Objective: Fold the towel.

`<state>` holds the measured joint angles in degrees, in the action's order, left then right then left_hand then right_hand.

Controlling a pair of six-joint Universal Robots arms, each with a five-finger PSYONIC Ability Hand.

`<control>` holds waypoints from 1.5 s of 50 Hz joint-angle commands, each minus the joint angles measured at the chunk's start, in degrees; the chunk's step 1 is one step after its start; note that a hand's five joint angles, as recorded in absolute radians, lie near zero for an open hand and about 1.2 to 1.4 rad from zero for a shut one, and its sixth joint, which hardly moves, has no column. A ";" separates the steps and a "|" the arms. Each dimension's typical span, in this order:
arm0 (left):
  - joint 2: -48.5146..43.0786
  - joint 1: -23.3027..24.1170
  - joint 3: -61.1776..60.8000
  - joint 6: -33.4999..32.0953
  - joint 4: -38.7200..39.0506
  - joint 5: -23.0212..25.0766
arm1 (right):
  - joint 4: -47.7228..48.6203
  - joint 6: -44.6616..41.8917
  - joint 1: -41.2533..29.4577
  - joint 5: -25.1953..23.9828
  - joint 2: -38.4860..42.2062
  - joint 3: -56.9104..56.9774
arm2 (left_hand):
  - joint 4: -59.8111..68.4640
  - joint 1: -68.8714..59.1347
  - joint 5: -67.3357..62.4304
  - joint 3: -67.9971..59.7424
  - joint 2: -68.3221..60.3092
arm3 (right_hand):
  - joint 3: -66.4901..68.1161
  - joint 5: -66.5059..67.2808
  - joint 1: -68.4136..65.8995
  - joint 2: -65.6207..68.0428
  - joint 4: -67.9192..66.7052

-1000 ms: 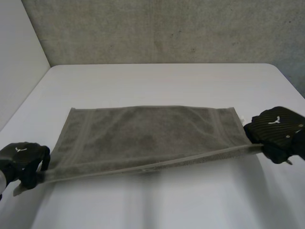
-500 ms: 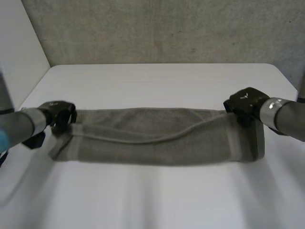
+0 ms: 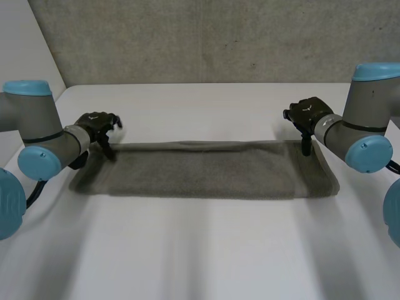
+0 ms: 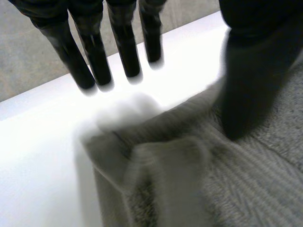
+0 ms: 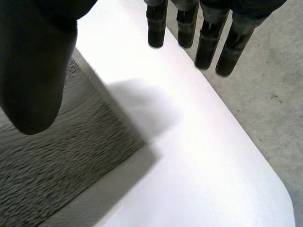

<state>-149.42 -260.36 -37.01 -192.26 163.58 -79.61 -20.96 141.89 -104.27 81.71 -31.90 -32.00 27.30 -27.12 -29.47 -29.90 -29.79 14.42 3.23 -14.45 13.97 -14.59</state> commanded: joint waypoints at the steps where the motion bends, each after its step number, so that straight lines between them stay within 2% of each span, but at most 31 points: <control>1: 2.64 1.61 -1.22 0.48 0.87 -0.02 | 0.56 2.76 -0.41 0.73 -3.59 0.54 | -17.08 16.90 29.26 19.69 19.58 | -4.42 -3.23 4.45 -3.97 4.59; 6: 9.32 2.14 -5.35 0.57 0.96 -0.11 | 1.27 5.50 -1.29 0.38 -11.49 -4.36 | -17.08 16.90 29.26 19.69 19.58 | -4.42 -3.23 4.45 -3.97 4.59; 8: 15.36 2.14 -10.77 0.57 1.31 0.06 | 1.71 5.50 -1.29 -0.06 -14.59 -7.73 | -17.08 16.90 29.26 19.69 19.58 | -4.42 -3.23 4.45 -3.97 4.59; 10: 18.52 2.05 -13.93 0.57 1.57 0.15 | 4.16 5.50 -1.29 -1.37 -21.59 -16.64 | -17.08 16.90 29.26 19.69 19.58 | -4.42 -3.23 4.45 -3.97 4.59; 13: 24.85 1.53 -21.48 0.48 2.44 0.42 | 5.75 5.50 -0.94 -1.73 -25.76 -22.05 | -17.08 16.90 29.26 19.69 19.58 | -4.42 -3.23 4.45 -3.97 4.59; 15: 27.43 1.17 -25.74 0.30 2.98 0.51 | 9.25 5.41 -0.59 -1.81 -32.75 -32.72 | -17.08 16.90 29.26 19.69 19.58 | -4.42 -3.23 4.45 -3.97 4.59; 16: 29.69 1.00 -30.00 0.30 3.76 0.51 | 9.27 5.41 -0.59 -1.81 -32.79 -32.77 | -17.08 16.90 29.26 19.69 19.58 | -4.42 -3.23 4.45 -3.97 4.59; 18: 31.37 0.91 -34.22 0.22 4.73 0.59 | 12.59 5.41 -0.33 -1.55 -37.95 -42.66 | -17.08 16.90 29.26 19.69 19.58 | -4.42 -3.23 4.45 -3.97 4.59; 22: 34.45 -0.23 -46.35 0.04 8.41 0.77 | 15.33 5.23 0.20 -1.55 -41.31 -51.32 | -17.08 16.90 29.26 19.69 19.58 | -4.42 -3.23 4.45 -3.97 4.59; 24: 35.42 -0.93 -49.00 0.04 9.82 0.77 | 18.21 5.15 1.25 -1.99 -42.10 -57.70 | -16.92 16.74 29.09 19.52 19.41 | 3.37 4.55 -3.33 3.82 -3.19; 31: 38.76 -1.29 -59.74 0.48 18.25 0.68 | 25.68 4.80 5.73 -2.51 -39.48 -65.90 | -16.91 16.74 29.09 19.52 19.41 | 7.77 8.95 -7.73 8.21 -7.59; 38: 40.70 -0.23 -64.32 0.48 24.77 0.68 | 29.22 2.86 7.32 -3.04 -32.61 -66.00 | -17.08 16.90 29.26 19.69 19.58 | 10.64 11.82 -10.60 11.09 -10.46; 40: 40.96 -0.06 -65.81 0.57 28.01 0.68 | 30.35 1.55 8.72 -2.87 -29.20 -64.86 | -17.08 16.90 29.26 19.69 19.58 | 15.32 16.51 -15.29 15.77 -15.15; 44: 41.05 0.12 -66.69 0.57 29.69 0.68 | 31.06 1.37 10.13 -3.22 -26.65 -63.54 | -17.08 16.90 29.26 19.69 19.58 | 19.70 20.88 -19.66 20.15 -19.52; 45: 41.23 0.03 -66.70 0.57 29.70 0.68 | 31.06 1.45 10.74 -3.39 -25.94 -62.93 | -17.08 16.90 29.26 19.69 19.58 | 27.05 28.23 -27.01 27.50 -26.87; 46: 41.49 0.03 -66.70 0.57 29.70 0.68 | 31.06 1.46 11.18 -3.74 -25.67 -62.31 | -17.08 16.90 29.26 19.69 19.58 | 44.44 45.63 -44.41 44.89 -44.26; 47: 41.75 0.03 -66.70 0.57 29.70 0.68 | 31.06 1.46 11.19 -3.75 -25.67 -62.31 | -17.08 16.90 29.26 19.69 19.58 | 44.62 45.80 -44.58 45.07 -44.44; 48: 41.75 0.03 -66.70 0.57 29.70 0.68 | 31.06 1.72 11.80 -3.84 -25.67 -61.78 | -17.08 16.90 29.26 19.69 19.58 | 65.37 66.56 -65.34 65.82 -65.20; 52: 42.46 -0.06 -66.78 0.57 29.70 0.59 | 31.24 2.07 14.88 -2.78 -27.51 -61.51 | -17.08 16.90 29.26 19.69 19.58 | 65.58 66.77 -65.55 66.03 -65.41; 56: 43.16 -0.15 -66.78 0.66 29.70 0.59 | 31.24 0.49 20.93 -1.29 -33.74 -60.03 | -17.08 16.90 29.26 19.69 19.58 | 65.58 66.77 -65.55 66.03 -65.41; 63: 43.95 -0.06 -66.61 0.66 29.70 0.59 | 30.54 -6.44 21.83 0.81 -34.46 -53.80 | -17.08 16.90 29.26 19.69 19.58 | 65.58 66.77 -65.55 66.03 -65.41; 65: 44.04 -0.15 -66.35 0.66 29.87 0.59 | 30.45 -7.60 20.95 2.05 -34.37 -52.20 | -17.08 16.90 29.26 19.69 19.58 | 65.58 66.77 -65.55 66.03 -65.41; 67: 44.04 -0.06 -66.26 0.66 29.87 0.59 | 30.45 -7.42 13.87 4.33 -34.02 -48.35 | -17.08 16.90 29.26 19.69 19.58 | 65.58 66.77 -65.55 66.03 -65.41; 68: 44.04 -0.06 -66.08 0.66 29.96 0.59 | 30.45 -7.42 13.83 4.34 -34.02 -48.33 | -17.08 16.90 29.26 19.69 19.58 | 65.58 66.77 -65.55 66.03 -65.41; 69: 44.04 -0.06 -66.08 0.66 29.96 0.59 | 30.45 -7.42 8.34 5.21 -33.06 -45.89 | -17.08 16.90 29.26 19.69 19.58 | 65.58 66.77 -65.55 66.03 -65.41; 70: 44.04 -0.06 -65.82 0.66 29.96 0.59 | 30.45 -7.42 8.29 5.22 -33.05 -45.87 | -17.08 16.90 29.26 19.69 19.58 | 65.58 66.77 -65.55 66.03 -65.41; 72: 44.04 -0.15 -65.55 0.66 30.05 0.59 | 30.10 -7.33 -1.95 6.62 -29.99 -40.10 | -17.08 16.90 29.26 19.69 19.58 | 65.58 66.77 -65.55 66.03 -65.41; 73: 44.04 -0.23 -65.38 0.74 30.13 0.59 | 30.10 -7.33 -1.99 6.62 -29.97 -40.07 | -17.08 16.90 29.26 19.69 19.58 | 65.58 66.77 -65.55 66.03 -65.41; 75: 44.04 -0.50 -65.20 0.74 30.22 0.59 | 28.26 -7.33 -10.39 10.20 -26.74 -35.43 | -17.08 16.90 29.26 19.69 19.58 | 65.58 66.77 -65.55 66.03 -65.41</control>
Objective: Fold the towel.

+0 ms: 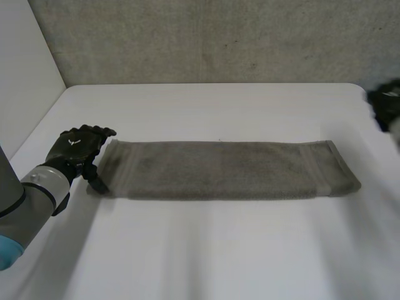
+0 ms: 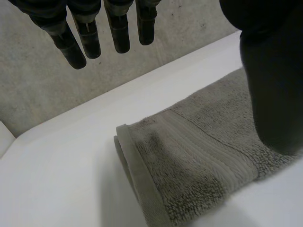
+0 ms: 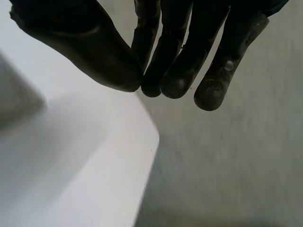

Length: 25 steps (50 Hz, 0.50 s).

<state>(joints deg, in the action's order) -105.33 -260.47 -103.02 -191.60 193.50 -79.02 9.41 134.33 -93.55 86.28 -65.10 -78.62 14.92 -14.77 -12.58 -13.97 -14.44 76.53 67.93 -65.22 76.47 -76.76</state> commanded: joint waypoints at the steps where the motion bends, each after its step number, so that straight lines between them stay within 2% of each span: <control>1: -0.05 -0.57 1.06 0.09 0.30 0.00 | -2.12 0.23 -21.14 5.66 6.48 11.21 | -4.70 4.56 12.37 3.75 4.22 | 3.47 2.07 -14.78 3.53 -3.24; 4: -0.05 -0.74 0.98 0.52 0.30 0.00 | -4.57 1.19 -25.35 10.64 8.41 14.10 | -4.70 4.56 12.37 3.75 4.22 | 1.20 -0.21 -12.50 1.26 -0.96; 5: -0.05 -0.75 0.98 0.53 0.30 0.00 | -5.10 2.59 -25.19 11.71 8.15 14.02 | -4.70 4.56 12.37 3.75 4.22 | -31.96 -33.37 20.66 -31.91 32.20; 6: -0.05 -0.83 0.98 0.96 0.30 0.00 | -5.11 2.60 -25.19 11.72 8.15 14.02 | -4.70 4.56 12.37 3.75 4.22 | -32.30 -33.70 20.99 -32.24 32.53; 7: -0.05 -0.83 0.98 0.96 0.30 0.00 | -5.02 5.04 -24.84 11.98 7.45 12.63 | -4.70 4.56 12.37 3.75 4.22 | -55.11 -56.52 43.81 -55.06 55.35; 9: -0.13 -0.83 0.98 2.01 0.38 0.09 | -4.67 7.79 -24.48 10.76 6.04 10.86 | -4.70 4.56 12.37 3.75 4.22 | -56.01 -57.42 44.71 -55.96 56.25; 11: -0.13 -0.83 0.98 2.54 0.38 0.09 | -4.75 13.04 -20.91 5.60 3.24 7.19 | -4.70 4.56 12.37 3.75 4.22 | -56.35 -57.76 45.05 -56.30 56.59; 12: -0.13 -0.92 0.98 2.98 0.38 0.09 | -4.75 13.06 -20.88 5.57 3.23 7.17 | -4.70 4.56 12.37 3.75 4.22 | -56.35 -57.76 45.05 -56.30 56.59; 13: -0.13 -0.92 0.98 2.99 0.38 0.09 | -5.02 15.06 -17.31 2.79 2.01 4.38 | -4.70 4.56 12.37 3.75 4.22 | -56.18 -57.59 44.88 -56.13 56.42; 14: -0.13 -0.83 0.72 3.25 0.38 0.18 | -5.02 15.08 -17.28 2.76 2.00 4.36 | -4.70 4.56 12.37 3.75 4.22 | -56.18 -57.59 44.88 -56.13 56.42; 16: -0.22 -0.83 0.54 3.25 0.47 0.18 | -4.93 18.06 -10.71 -2.75 0.16 -1.33 | -4.70 4.56 12.37 3.75 4.22 | -55.51 -56.92 44.21 -55.46 55.75; 17: -0.40 -0.75 0.36 3.34 0.47 0.18 | -4.93 18.07 -10.68 -2.78 0.15 -1.36 | -4.70 4.56 12.37 3.75 4.22 | -55.51 -56.92 44.21 -55.45 55.75; 19: -0.57 -0.57 0.28 3.34 0.47 0.18 | -4.75 19.30 -6.40 -6.54 -1.16 -6.17 | -4.70 4.56 12.37 3.75 4.22 | -54.33 -55.74 43.03 -54.28 54.57; 25: -0.57 -0.13 -0.25 3.51 0.47 0.09 | -3.88 19.39 -2.34 -10.51 -1.69 -13.30 | -4.70 4.56 12.37 3.75 4.22 | -55.00 -56.41 43.70 -54.95 55.24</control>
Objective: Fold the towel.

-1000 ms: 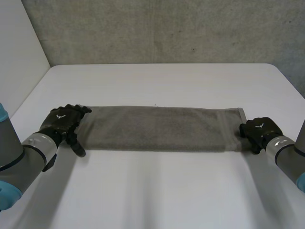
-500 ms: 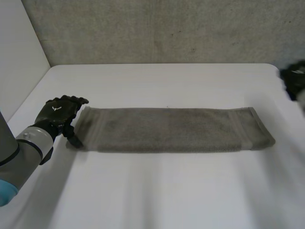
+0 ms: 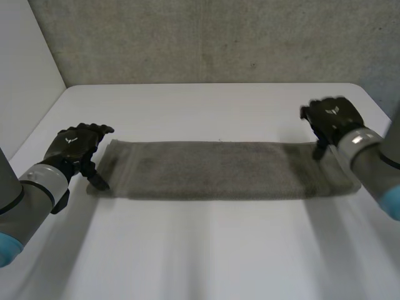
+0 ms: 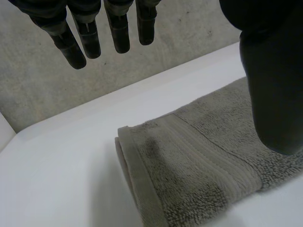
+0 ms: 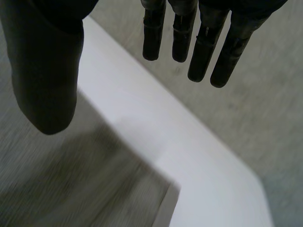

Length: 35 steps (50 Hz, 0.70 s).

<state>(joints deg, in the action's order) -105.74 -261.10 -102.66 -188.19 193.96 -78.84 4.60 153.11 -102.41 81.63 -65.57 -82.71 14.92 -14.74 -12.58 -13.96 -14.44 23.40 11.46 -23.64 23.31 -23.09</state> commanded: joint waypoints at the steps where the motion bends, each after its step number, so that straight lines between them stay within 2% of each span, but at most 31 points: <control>1: -0.16 0.50 -0.61 0.19 0.02 -0.08 | 0.94 0.61 6.53 -5.86 -1.23 -9.22 | -4.70 4.52 12.37 3.75 4.23 | -1.88 0.06 2.12 -1.78 1.57; 9: -0.08 0.50 -1.22 1.77 0.11 0.00 | 4.36 -0.71 11.09 -8.85 -0.18 -13.09 | -4.70 4.52 12.37 3.75 4.23 | -0.20 1.74 0.44 -0.10 -0.11; 20: -0.25 0.50 -1.40 1.77 0.11 0.00 | 4.81 -4.66 13.46 -8.94 2.28 -12.83 | -4.70 4.52 12.37 3.75 4.23 | 11.39 13.33 -11.16 11.49 -11.71; 29: -0.34 0.50 -1.49 1.77 0.11 0.00 | 4.63 -5.28 14.35 -8.94 5.80 -11.42 | -4.70 4.52 12.37 3.75 4.23 | 13.76 15.70 -13.53 13.86 -14.08; 31: -0.34 0.59 -1.49 1.77 0.11 0.00 | 4.72 -5.63 14.35 -9.03 6.33 -11.24 | -4.70 4.52 12.37 3.75 4.23 | 22.30 24.23 -22.06 22.39 -22.61; 32: -0.34 0.59 -1.57 1.77 0.11 0.00 | 4.72 -5.63 14.35 -9.03 6.33 -11.24 | -4.70 4.52 12.37 3.75 4.23 | 22.34 24.28 -22.10 22.44 -22.65; 34: -0.34 0.50 -1.75 1.77 0.11 0.09 | 4.72 -5.72 14.35 -9.12 6.59 -11.24 | -4.70 4.52 12.37 3.75 4.23 | 35.71 37.65 -35.48 35.81 -36.03; 35: -0.34 0.59 -1.75 1.77 0.19 0.09 | 4.72 -5.72 14.35 -9.12 6.59 -11.24 | -4.70 4.52 12.37 3.75 4.23 | 35.80 37.74 -35.56 35.90 -36.11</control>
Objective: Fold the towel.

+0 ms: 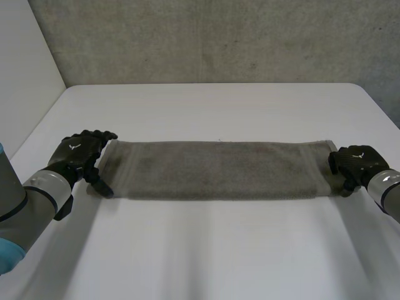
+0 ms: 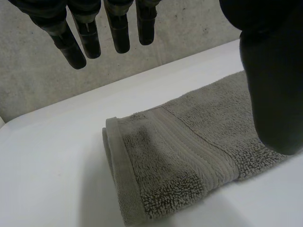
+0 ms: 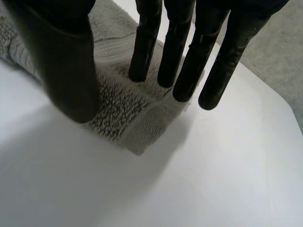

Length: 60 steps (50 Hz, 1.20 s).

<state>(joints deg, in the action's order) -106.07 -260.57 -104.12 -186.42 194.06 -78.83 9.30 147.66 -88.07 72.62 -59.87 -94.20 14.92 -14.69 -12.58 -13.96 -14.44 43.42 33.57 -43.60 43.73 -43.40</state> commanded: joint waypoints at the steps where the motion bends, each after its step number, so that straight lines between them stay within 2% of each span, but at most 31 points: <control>1: -0.01 0.06 -0.30 0.00 0.09 0.08 | 0.01 -0.27 0.00 -0.11 1.07 0.33 | -4.70 4.47 12.37 3.74 4.23 | 28.94 28.78 -28.76 28.63 -28.96; 2: -0.01 0.06 -0.30 0.00 0.26 0.08 | 0.01 -0.27 0.00 0.07 1.08 0.42 | -4.70 4.47 12.37 3.74 4.23 | 36.50 36.35 -36.33 36.20 -36.52; 8: -0.01 0.06 -1.17 0.00 2.19 -0.01 | 0.01 -0.18 1.06 0.25 0.02 0.68 | -4.70 4.47 12.37 3.74 4.23 | 36.58 36.43 -36.40 36.27 -36.60; 16: 0.43 0.06 -1.53 0.00 2.55 -0.01 | -0.78 -0.44 8.35 -0.37 -3.93 0.42 | -4.70 4.47 12.37 3.74 4.23 | 36.58 36.43 -36.40 36.27 -36.60; 18: 0.77 0.06 -1.09 -0.09 2.37 -0.10 | -0.69 -3.23 13.68 -1.68 -4.72 1.72 | -4.70 4.47 12.37 3.74 4.23 | 36.58 36.43 -36.40 36.27 -36.60; 19: 0.78 0.06 -1.09 -0.09 2.37 -0.10 | -0.69 -3.25 13.71 -1.69 -4.72 1.73 | -4.70 4.47 12.37 3.74 4.23 | 36.58 36.43 -36.40 36.27 -36.60; 21: 1.39 0.06 -0.21 -0.09 1.76 -0.18 | -1.82 -8.85 17.83 -2.48 -5.34 6.02 | -4.70 4.47 12.37 3.74 4.23 | 36.58 36.43 -36.40 36.27 -36.60; 25: 2.35 0.06 0.40 0.00 1.76 -0.18 | -5.52 -13.45 17.49 -2.22 -5.16 10.88 | -4.70 4.47 12.37 3.74 4.23 | 36.58 36.43 -36.40 36.27 -36.60; 27: 2.62 0.06 0.85 0.09 1.76 -0.18 | -7.90 -13.63 15.12 -1.95 -5.25 13.25 | -4.70 4.47 12.37 3.74 4.23 | 36.58 36.43 -36.40 36.27 -36.60; 29: 2.89 0.23 2.25 0.26 1.76 -0.27 | -11.14 -11.97 7.07 -1.43 -5.43 17.36 | -4.70 4.47 12.37 3.74 4.23 | 36.58 36.43 -36.40 36.27 -36.60; 30: 2.89 0.24 2.25 0.26 1.76 -0.27 | -11.15 -11.96 7.03 -1.42 -5.43 17.38 | -4.70 4.47 12.37 3.74 4.23 | 36.58 36.43 -36.40 36.27 -36.60; 32: 2.97 1.02 4.18 0.44 1.76 -0.27 | -11.59 -9.42 -1.97 -0.20 -5.17 20.09 | -4.70 4.47 12.37 3.74 4.23 | 36.58 36.43 -36.40 36.27 -36.60; 33: 2.97 1.03 4.19 0.44 1.76 -0.27 | -11.59 -9.41 -2.02 -0.19 -5.16 20.10 | -4.70 4.47 12.37 3.74 4.23 | 36.58 36.43 -36.40 36.27 -36.60; 34: 2.97 1.72 5.23 0.79 1.67 -0.36 | -11.50 -8.45 -7.59 0.85 -4.73 21.41 | -4.70 4.47 12.37 3.74 4.23 | 36.58 36.43 -36.40 36.27 -36.60; 35: 2.97 1.73 5.24 0.79 1.67 -0.36 | -11.50 -8.44 -7.64 0.86 -4.72 21.42 | -4.70 4.47 12.37 3.74 4.23 | 36.58 36.43 -36.40 36.27 -36.60; 37: 2.80 3.30 7.60 2.10 1.67 -0.45 | -11.24 -7.39 -19.45 4.01 -2.28 24.74 | -4.70 4.47 12.37 3.74 4.23 | 36.58 36.43 -36.40 36.27 -36.60; 38: 2.80 3.31 7.61 2.11 1.67 -0.45 | -11.24 -7.38 -19.51 4.03 -2.26 24.76 | -4.70 4.47 12.37 3.74 4.23 | 36.58 36.43 -36.40 36.27 -36.60; 40: 2.28 4.27 9.80 4.03 1.67 -0.62 | -10.89 -7.12 -31.06 7.70 2.20 28.79 | -4.70 4.47 12.37 3.74 4.23 | 36.58 36.43 -36.40 36.27 -36.60; 41: 2.27 4.28 9.81 4.04 1.67 -0.62 | -10.89 -7.12 -31.11 7.72 2.22 28.80 | -4.70 4.47 12.37 3.74 4.23 | 36.58 36.43 -36.40 36.27 -36.60; 43: 1.83 4.72 10.78 4.92 1.67 -0.71 | -10.80 -6.95 -39.60 9.12 5.81 30.73 | -4.70 4.47 12.37 3.74 4.23 | 36.58 36.43 -36.40 36.27 -36.60; 44: 1.31 4.98 11.56 5.62 1.67 -0.80 | -10.80 -6.95 -39.64 9.12 5.82 30.74 | -4.70 4.47 12.37 3.74 4.23 | 36.58 36.43 -36.40 36.27 -36.60; 46: 0.51 5.33 12.18 6.24 1.67 -0.80 | -10.71 -7.03 -45.06 9.21 9.06 30.57 | -4.70 4.47 12.37 3.74 4.23 | 33.14 32.99 -32.96 32.84 -33.16; 47: -0.53 6.29 12.79 6.85 1.67 -0.80 | -10.71 -7.03 -45.09 9.21 9.07 30.56 | -4.70 4.47 12.37 3.74 4.23 | 33.11 32.95 -32.93 32.80 -33.13; 48: -0.54 6.30 12.80 6.86 1.67 -0.80 | -10.71 -7.12 -46.74 9.38 10.38 30.21 | -4.70 4.47 12.37 3.74 4.23 | 23.61 23.46 -23.44 23.31 -23.63; 49: -1.32 7.34 13.50 7.03 1.67 -0.89 | -10.71 -7.12 -46.76 9.39 10.39 30.21 | -4.70 4.47 12.37 3.74 4.23 | 23.52 23.37 -23.34 23.21 -23.54; 50: -1.85 7.79 13.76 7.12 1.67 -0.89 | -10.71 -7.38 -47.54 9.82 11.26 29.95 | -4.70 4.47 12.37 3.74 4.23 | 8.53 8.38 -8.35 8.22 -8.55; 51: -1.86 7.79 13.77 7.12 1.67 -0.89 | -10.80 -7.30 -47.63 10.00 11.45 29.69 | -4.70 4.47 12.37 3.74 4.23 | -17.60 -17.75 17.78 -17.91 17.58; 52: -2.47 8.05 13.94 7.03 1.67 -0.97 | -10.80 -7.30 -47.63 10.00 11.45 29.68 | -4.54 4.30 12.20 3.58 4.06 | -17.86 -18.01 18.04 -18.17 17.84; 53: -2.91 8.14 13.94 7.03 1.67 -0.89 | -10.89 -7.12 -47.37 10.18 11.01 29.33 | -4.54 4.30 12.20 3.57 4.06 | -33.42 -33.57 33.60 -33.73 33.40; 58: -3.88 9.02 13.85 6.94 1.76 -0.89 | -10.80 -5.54 -45.44 10.00 6.26 25.64 | -4.54 4.30 12.20 3.58 4.06 | -33.42 -33.57 33.60 -33.73 33.40; 60: -4.32 9.55 13.94 6.94 1.93 -0.89 | -10.71 -3.88 -41.24 9.74 2.24 21.44 | -4.54 4.30 12.20 3.57 4.06 | -33.42 -33.57 33.60 -33.73 33.40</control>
<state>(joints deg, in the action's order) -109.28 -252.11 -90.10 -179.25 195.77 -79.73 -1.51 141.11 -135.56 82.77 -50.27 -66.10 14.92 -14.67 -12.53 -13.94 -14.50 13.93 3.22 -13.67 13.84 -14.23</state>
